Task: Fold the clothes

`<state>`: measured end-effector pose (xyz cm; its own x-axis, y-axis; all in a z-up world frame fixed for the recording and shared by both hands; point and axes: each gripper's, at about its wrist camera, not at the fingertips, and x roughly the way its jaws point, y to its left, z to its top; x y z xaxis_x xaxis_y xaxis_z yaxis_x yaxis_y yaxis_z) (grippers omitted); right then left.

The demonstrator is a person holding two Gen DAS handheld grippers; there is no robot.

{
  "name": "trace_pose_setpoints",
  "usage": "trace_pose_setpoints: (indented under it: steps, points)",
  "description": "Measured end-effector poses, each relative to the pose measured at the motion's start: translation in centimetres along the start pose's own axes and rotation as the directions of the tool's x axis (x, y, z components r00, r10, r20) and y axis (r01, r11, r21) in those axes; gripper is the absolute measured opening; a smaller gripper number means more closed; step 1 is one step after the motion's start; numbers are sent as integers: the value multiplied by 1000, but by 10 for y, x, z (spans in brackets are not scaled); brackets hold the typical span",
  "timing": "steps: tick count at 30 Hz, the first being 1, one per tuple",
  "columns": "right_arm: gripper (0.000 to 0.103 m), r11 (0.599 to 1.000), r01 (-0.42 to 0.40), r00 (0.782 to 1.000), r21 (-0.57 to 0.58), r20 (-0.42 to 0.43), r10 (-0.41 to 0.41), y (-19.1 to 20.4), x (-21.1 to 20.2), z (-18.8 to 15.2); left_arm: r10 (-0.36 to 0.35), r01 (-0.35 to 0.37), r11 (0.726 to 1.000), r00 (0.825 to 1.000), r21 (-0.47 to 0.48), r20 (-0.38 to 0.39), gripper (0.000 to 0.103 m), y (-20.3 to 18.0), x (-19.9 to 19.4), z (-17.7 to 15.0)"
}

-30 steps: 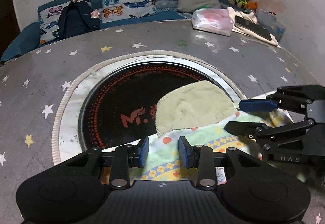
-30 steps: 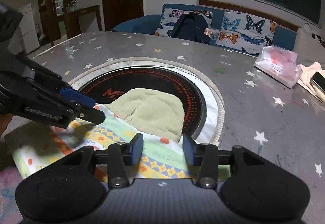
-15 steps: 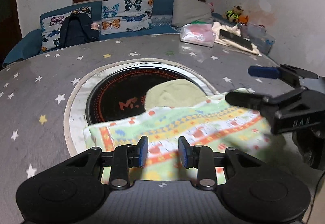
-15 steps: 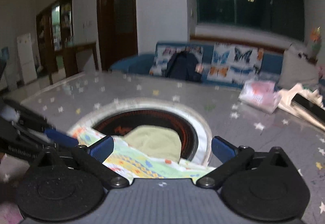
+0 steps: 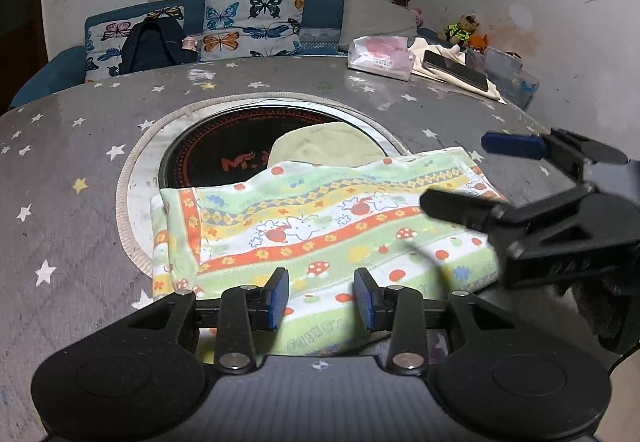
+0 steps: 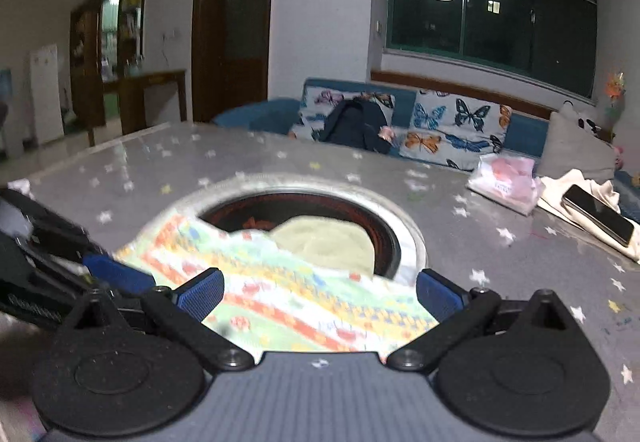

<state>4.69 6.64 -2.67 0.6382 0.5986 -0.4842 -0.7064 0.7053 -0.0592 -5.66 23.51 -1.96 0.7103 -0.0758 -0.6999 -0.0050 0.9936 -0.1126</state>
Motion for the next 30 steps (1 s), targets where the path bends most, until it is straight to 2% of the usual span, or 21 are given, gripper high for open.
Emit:
trace_pose_setpoints:
  steps: [8,16,23,26,30]
  points:
    - [103,990,51,996,-132,-64,-60,20,5,-28,8,-8,1000,1000,-2,-4,41,-1,3,-6]
    - [103,992,62,995,-109,-70,-70,1,-13,-41,6,-6,1000,1000,-19,-2,45,7,2,-9]
    - [103,993,99,985,-69,-135,-108,-20,-20,-52,9,-10,999,1000,-44,-10,47,18,0,-8]
    - [103,988,139,982,-72,-122,-147,-30,-27,-48,11,-12,999,1000,-43,-14,47,19,-2,-4]
    - [103,991,132,987,-36,-89,-134,-35,-28,-38,20,-20,999,1000,-30,7,47,18,-4,10]
